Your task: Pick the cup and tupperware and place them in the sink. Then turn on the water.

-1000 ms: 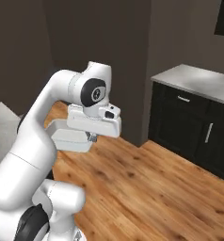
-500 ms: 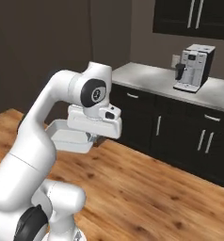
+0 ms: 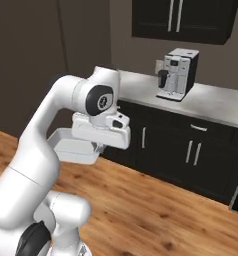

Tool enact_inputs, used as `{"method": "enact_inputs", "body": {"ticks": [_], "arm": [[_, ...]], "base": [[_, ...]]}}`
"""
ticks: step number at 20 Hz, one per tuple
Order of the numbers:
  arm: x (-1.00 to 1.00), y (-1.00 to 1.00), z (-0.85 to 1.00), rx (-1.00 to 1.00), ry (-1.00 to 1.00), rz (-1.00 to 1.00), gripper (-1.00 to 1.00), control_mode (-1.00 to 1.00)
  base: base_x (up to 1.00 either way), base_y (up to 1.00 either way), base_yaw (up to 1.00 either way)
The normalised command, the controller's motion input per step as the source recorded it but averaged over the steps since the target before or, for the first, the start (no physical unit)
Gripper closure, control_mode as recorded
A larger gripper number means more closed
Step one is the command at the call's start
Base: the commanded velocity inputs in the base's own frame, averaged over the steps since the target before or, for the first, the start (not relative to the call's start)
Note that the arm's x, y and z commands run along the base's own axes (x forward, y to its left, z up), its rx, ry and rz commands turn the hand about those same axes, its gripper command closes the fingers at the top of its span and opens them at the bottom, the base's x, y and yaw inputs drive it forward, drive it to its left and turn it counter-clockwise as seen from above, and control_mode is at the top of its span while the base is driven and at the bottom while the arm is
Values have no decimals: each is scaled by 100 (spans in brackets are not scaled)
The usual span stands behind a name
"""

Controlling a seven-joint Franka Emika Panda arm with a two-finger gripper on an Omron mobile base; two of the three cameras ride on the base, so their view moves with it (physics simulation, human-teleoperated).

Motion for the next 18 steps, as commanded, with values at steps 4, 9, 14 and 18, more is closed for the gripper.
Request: {"method": "enact_inputs", "body": {"ticks": [4,9,14,18], "arm": [[0,0,0,0,0,0,100,100],[0,0,0,0,0,0,100,100],[0,0,0,0,0,0,100,100],[0,0,0,0,0,0,100,100]], "base": [[93,-39,-7],[96,-36,-2],[96,-49,-1],[81,-71,-2]]}}
